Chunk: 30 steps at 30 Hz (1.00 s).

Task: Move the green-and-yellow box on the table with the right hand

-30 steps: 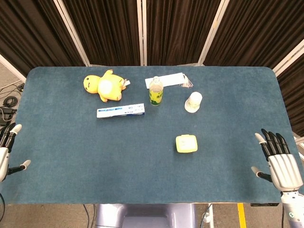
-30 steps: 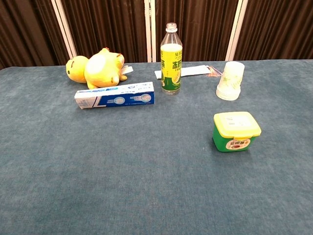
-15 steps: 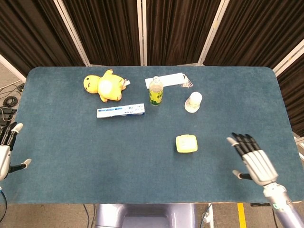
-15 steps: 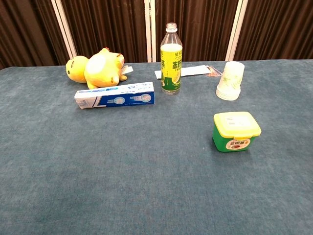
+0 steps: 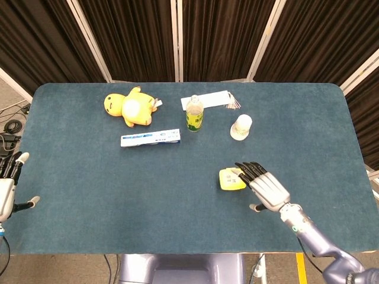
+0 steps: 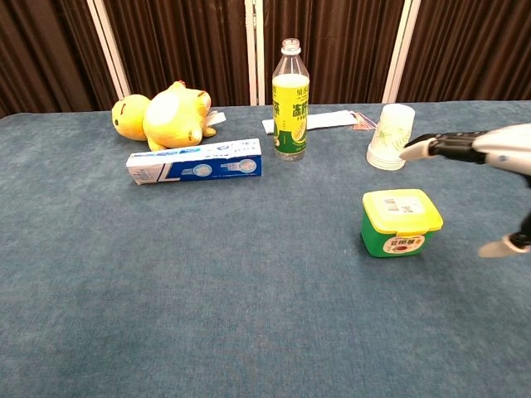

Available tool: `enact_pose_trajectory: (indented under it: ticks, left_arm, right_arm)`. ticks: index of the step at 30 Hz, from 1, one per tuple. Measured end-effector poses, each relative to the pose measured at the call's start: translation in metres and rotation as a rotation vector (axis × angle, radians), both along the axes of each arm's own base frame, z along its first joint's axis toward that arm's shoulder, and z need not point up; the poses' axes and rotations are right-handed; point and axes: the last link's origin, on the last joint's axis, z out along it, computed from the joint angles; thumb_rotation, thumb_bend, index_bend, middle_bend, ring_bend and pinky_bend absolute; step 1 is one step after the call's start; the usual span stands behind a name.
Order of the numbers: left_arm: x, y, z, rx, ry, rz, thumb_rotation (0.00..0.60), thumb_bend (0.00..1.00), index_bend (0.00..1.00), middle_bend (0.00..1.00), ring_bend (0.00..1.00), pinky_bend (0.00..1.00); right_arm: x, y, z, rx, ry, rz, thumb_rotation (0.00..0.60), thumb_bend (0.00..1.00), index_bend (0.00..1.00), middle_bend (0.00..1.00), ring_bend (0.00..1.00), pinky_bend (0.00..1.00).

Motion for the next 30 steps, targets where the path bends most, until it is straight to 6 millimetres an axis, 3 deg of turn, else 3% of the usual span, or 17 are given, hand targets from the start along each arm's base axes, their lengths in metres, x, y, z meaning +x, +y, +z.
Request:
enact_pose_trajectory:
  ticks: [10, 17, 24, 30]
  left_arm:
    - [-0.003, 0.003, -0.003, -0.008, 0.006, 0.016, 0.600, 0.00, 0.00, 0.00, 0.00, 0.00]
    - [-0.004, 0.003, -0.002, -0.004, 0.003, 0.021, 0.600, 0.00, 0.00, 0.00, 0.00, 0.00]
    - [-0.005, 0.003, -0.001, -0.003, -0.001, 0.025, 0.600, 0.00, 0.00, 0.00, 0.00, 0.00]
    - [-0.005, 0.003, -0.002, -0.007, 0.001, 0.024, 0.600, 0.00, 0.00, 0.00, 0.00, 0.00]
  right_arm:
    - [0.006, -0.029, -0.035, -0.011, 0.055, -0.030, 0.600, 0.19, 0.08, 0.16, 0.09, 0.26]
    - [0.013, -0.037, -0.053, -0.015, 0.058, -0.021, 0.600, 0.34, 0.26, 0.39, 0.36, 0.39]
    - [0.017, -0.038, -0.052, 0.008, -0.004, -0.065, 0.600, 0.43, 0.31, 0.43, 0.39, 0.41]
    - [0.025, -0.035, -0.037, 0.050, -0.111, -0.112, 0.600, 0.48, 0.35, 0.45, 0.39, 0.41]
